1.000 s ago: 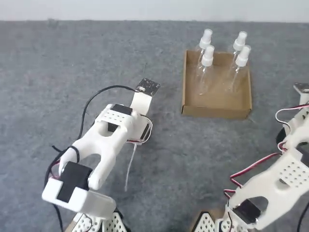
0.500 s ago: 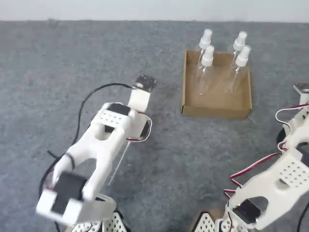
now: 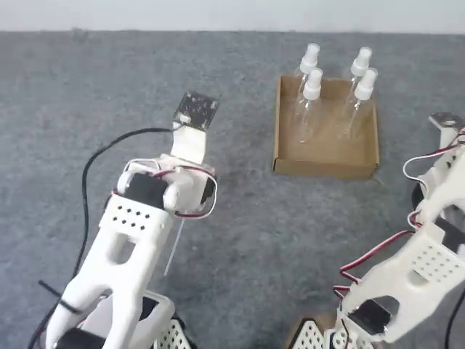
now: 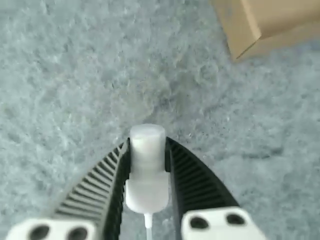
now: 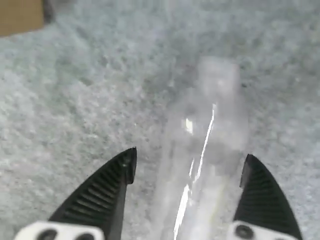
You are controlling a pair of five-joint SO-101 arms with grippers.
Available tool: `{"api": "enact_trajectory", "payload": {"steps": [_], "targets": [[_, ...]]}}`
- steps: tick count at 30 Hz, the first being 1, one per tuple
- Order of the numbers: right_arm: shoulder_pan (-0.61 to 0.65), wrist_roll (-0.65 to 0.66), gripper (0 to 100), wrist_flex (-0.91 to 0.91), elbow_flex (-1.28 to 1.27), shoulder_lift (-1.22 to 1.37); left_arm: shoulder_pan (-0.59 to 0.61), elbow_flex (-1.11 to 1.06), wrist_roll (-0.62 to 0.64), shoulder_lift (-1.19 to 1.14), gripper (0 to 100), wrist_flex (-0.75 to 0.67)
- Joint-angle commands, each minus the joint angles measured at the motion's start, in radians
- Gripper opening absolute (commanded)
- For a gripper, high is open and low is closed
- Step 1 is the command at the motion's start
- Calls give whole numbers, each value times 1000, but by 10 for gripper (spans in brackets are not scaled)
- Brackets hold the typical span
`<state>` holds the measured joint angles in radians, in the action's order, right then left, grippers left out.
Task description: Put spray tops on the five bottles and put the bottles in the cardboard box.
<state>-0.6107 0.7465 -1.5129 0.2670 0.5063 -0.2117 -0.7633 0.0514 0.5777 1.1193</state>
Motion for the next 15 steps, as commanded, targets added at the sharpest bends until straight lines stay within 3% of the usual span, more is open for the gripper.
{"api": "enact_trajectory", "payload": {"steps": [1,15], "targets": [[19,5,267,-13,92,-111,-2,-85,11,48,26,-107],[24,6,196,-113,288,7,-2,-151,11,41,26,-167]]}}
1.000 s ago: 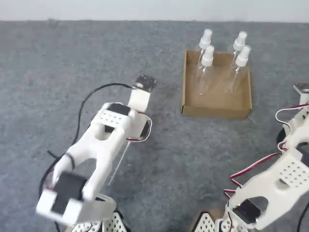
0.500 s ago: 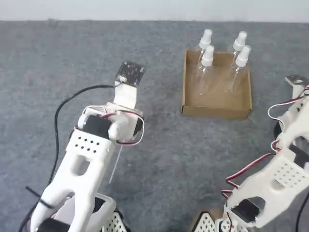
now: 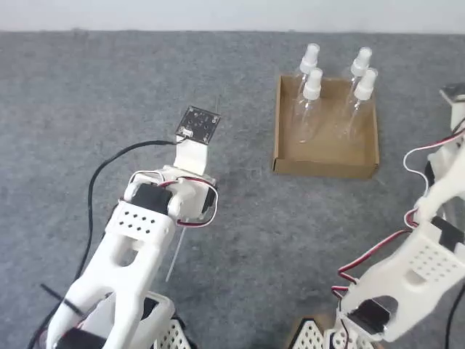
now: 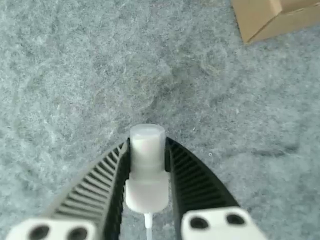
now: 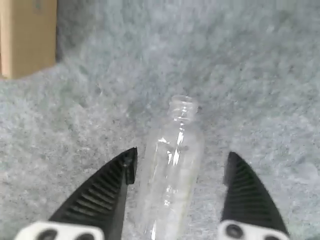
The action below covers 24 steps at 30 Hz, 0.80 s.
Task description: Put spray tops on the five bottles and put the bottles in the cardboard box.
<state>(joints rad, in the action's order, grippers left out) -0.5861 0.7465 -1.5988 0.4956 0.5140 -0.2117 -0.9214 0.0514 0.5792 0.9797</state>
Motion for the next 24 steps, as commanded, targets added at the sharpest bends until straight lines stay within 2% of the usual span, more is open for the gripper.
{"api": "enact_trajectory", "payload": {"steps": [1,20,24], "targets": [[-5,5,203,-28,58,15,-2,7,11,40,26,-29],[-42,14,216,25,58,180,-3,7,11,38,26,-29],[-59,86,188,21,58,183,-3,7,11,38,26,-29]]}}
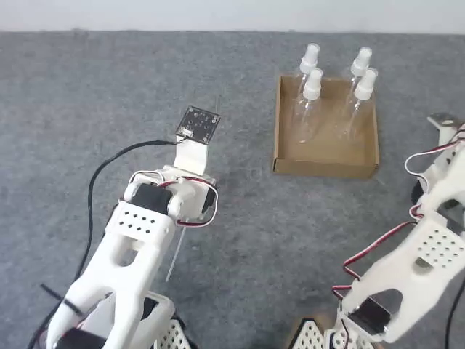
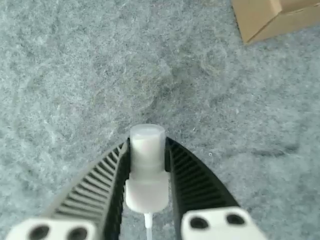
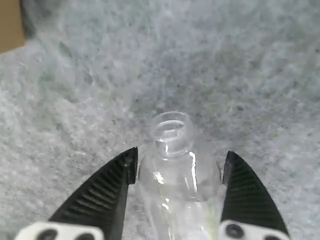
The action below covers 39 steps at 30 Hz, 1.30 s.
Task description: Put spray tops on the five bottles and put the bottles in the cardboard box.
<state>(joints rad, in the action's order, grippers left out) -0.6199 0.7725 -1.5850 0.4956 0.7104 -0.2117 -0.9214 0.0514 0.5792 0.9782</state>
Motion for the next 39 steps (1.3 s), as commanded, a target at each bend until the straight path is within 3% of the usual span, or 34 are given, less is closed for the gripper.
{"api": "enact_trajectory", "payload": {"steps": [1,7,18,24,29,34,39], "targets": [[-28,86,180,2,58,-15,-3,7,11,38,26,-28],[-45,252,229,-47,55,-13,-3,7,11,38,26,-28],[-59,342,216,-56,52,-12,-2,7,11,38,26,-28],[-82,341,12,-56,52,-22,-2,7,11,40,26,-28],[-97,338,5,-130,97,-96,-6,18,9,48,26,-32],[-53,183,6,-179,114,-294,-2,42,9,115,23,-72],[51,-49,6,-183,87,-476,-2,136,9,293,23,54]]}}
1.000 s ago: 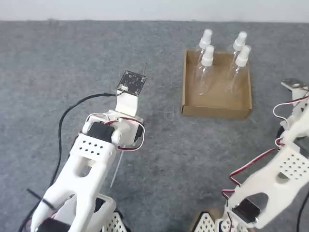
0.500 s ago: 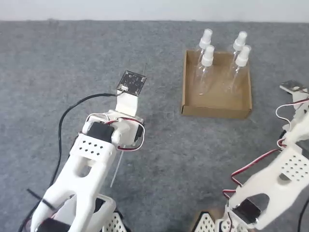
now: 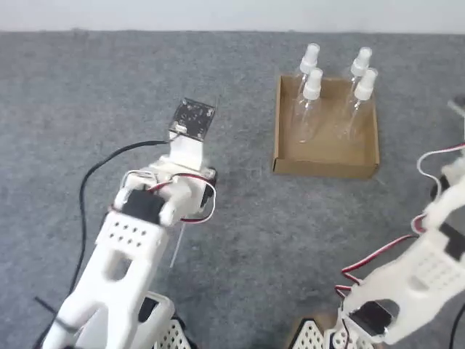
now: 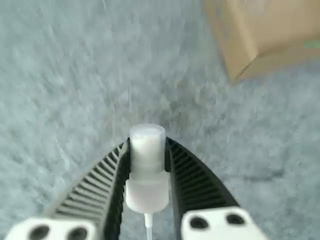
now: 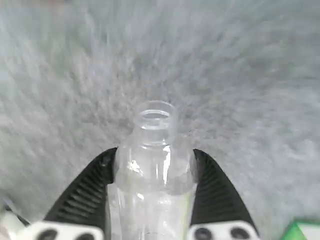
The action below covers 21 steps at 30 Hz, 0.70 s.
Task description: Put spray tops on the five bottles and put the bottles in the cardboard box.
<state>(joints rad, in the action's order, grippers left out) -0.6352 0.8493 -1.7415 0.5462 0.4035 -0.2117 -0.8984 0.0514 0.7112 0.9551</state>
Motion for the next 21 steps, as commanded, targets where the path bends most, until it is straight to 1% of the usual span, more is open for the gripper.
{"api": "enact_trajectory", "payload": {"steps": [1,4,7,12,15,18,21], "targets": [[96,-160,6,-27,26,-206,0,136,9,190,23,104],[199,-253,6,-25,-25,-329,40,217,9,250,23,169],[334,-347,6,-25,-94,-475,106,291,3,258,23,196],[633,-483,6,2,-299,-733,186,374,6,261,23,193],[814,-586,6,82,-466,-871,196,418,9,267,23,196],[1006,-655,6,199,-652,-995,196,495,9,267,23,226],[1162,-661,6,340,-829,-1087,196,598,25,267,23,245]]}}
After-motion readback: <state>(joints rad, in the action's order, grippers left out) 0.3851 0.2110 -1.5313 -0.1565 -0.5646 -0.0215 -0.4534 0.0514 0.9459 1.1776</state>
